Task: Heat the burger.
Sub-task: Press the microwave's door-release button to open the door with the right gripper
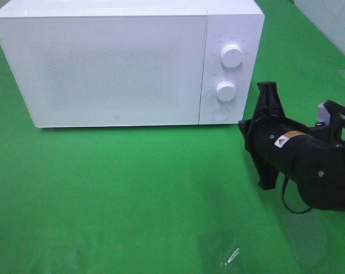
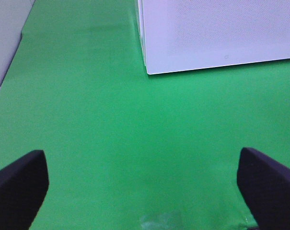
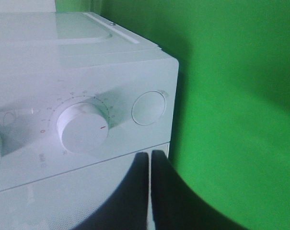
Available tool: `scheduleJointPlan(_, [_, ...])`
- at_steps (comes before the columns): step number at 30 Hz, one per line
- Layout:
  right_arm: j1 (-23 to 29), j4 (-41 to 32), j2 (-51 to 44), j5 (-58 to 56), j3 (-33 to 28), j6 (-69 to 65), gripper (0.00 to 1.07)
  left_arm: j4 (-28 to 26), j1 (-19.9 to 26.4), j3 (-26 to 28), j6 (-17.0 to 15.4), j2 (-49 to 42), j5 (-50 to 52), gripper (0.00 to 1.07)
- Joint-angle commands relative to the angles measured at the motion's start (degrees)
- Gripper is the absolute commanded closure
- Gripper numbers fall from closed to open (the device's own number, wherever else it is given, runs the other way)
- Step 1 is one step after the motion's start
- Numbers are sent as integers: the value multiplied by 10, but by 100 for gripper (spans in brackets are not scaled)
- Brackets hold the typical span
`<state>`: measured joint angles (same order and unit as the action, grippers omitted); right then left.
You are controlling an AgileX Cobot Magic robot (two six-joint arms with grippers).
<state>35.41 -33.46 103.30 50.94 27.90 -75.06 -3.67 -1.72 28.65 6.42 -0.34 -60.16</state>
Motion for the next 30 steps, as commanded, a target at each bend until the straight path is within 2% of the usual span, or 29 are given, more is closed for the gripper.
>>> scheduleJointPlan(1, [-13,27,17,-7,18,-23,107,-3,2,-2,1,-13,7,7])
scheduleJointPlan(14, [-60,60,108,-24,117,-26,107,-3,2,-2,1,-13,7,7])
scheduleJointPlan(30, [-61,39,176,-37,194,-27,107,-3,2,-2,1,-13,7,7])
